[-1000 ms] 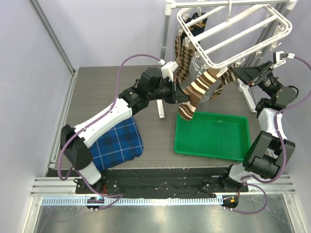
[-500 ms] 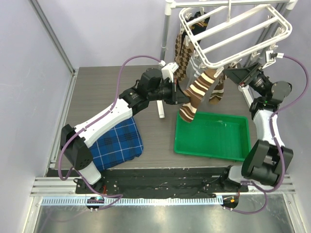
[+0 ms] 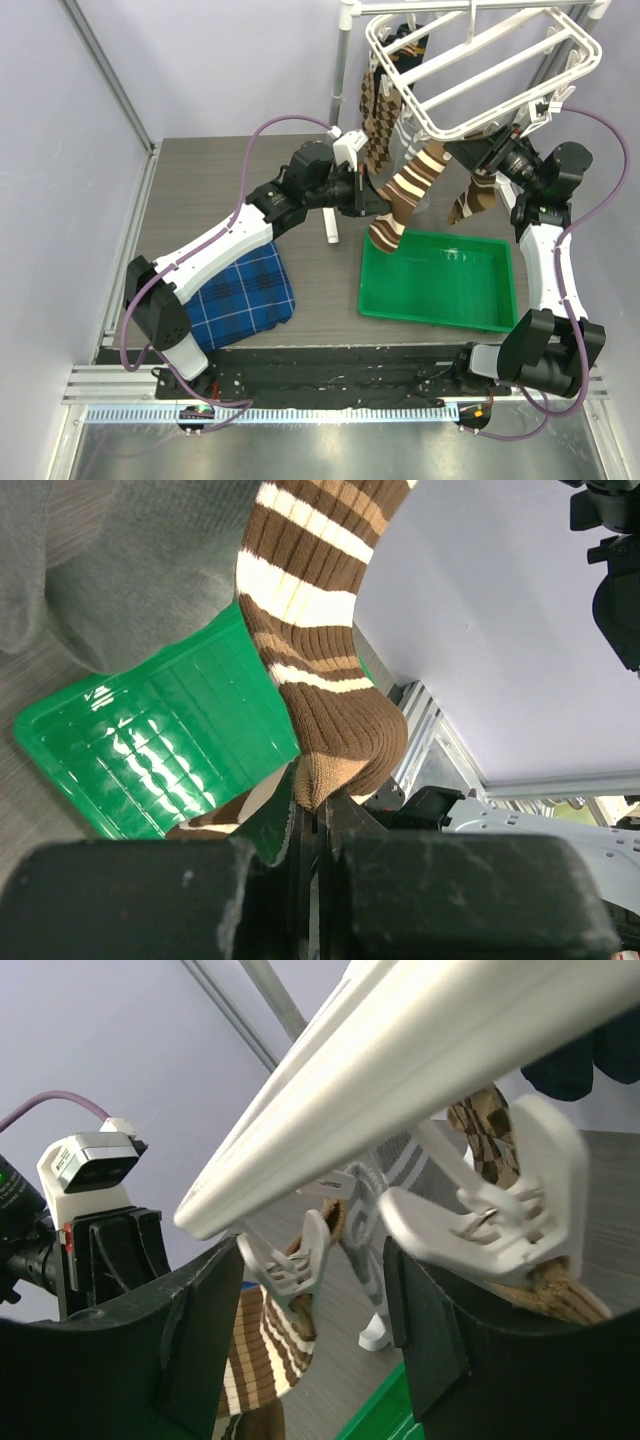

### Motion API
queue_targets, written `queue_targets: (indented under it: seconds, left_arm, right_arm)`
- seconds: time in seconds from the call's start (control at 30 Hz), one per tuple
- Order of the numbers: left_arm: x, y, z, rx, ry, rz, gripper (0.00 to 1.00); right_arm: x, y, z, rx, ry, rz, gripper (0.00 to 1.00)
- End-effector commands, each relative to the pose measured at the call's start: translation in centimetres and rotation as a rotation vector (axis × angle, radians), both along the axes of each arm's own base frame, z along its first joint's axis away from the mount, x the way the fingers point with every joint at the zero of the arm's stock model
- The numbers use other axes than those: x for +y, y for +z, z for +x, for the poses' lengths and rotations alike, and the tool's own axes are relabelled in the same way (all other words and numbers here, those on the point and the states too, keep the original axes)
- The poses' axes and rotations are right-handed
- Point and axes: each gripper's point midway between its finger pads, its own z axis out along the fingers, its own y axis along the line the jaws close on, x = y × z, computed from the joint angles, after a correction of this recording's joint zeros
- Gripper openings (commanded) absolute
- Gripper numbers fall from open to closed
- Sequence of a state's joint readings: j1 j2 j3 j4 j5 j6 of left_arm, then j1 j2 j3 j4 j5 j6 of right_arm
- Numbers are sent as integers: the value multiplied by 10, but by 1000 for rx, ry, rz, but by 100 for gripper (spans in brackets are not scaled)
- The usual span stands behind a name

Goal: Remove the socks clipped to the hanger

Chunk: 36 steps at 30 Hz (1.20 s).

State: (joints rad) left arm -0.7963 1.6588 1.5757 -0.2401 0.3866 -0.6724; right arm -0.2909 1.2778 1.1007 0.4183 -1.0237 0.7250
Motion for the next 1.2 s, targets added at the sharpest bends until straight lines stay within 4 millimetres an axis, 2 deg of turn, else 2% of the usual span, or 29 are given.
queue_targets:
  seconds: [0.0,0.33,0.37,0.47,0.5,0.57,0.67,0.77,0.87,0.9,1.03,1.17]
  left_arm:
    - [6,27,-5,-64,-10,-47,0]
    - [5,21,-3,-58,-8,-37,0]
    - [5,19,-3,-56,-8,-32,0]
    - [6,16,-1,-56,-3,-22,0]
    - [7,14,-1,-59,-4,-14,0]
    - [9,7,3,-73,13,15,0]
    - [22,-21,16,-93,80,129,0]
    - [17,-41,13,-47,56,143,0]
    - [-6,-45,-1,-20,-7,103,0]
    - [-18,-46,-13,-17,-41,102,0]
    - [-51,-44,-44,-3,-137,77,0]
    - [-71,-51,-54,13,-158,41,0]
  right_arm:
    - [5,23,-10,-91,24,-3,61]
    - [12,34,-16,-130,70,31,42]
    - [11,34,-16,-128,67,32,32]
    - [11,33,-15,-120,65,33,12]
    - [11,33,-15,-115,62,37,1]
    - [10,32,-14,-106,55,40,1]
    - [9,34,-14,-100,48,43,1]
    - [9,37,-14,-91,40,43,1]
    - [8,38,-14,-79,33,45,1]
    - [8,36,-13,-65,30,50,1]
    - [7,36,-11,-51,26,57,1]
    - [8,35,-12,-38,29,60,1]
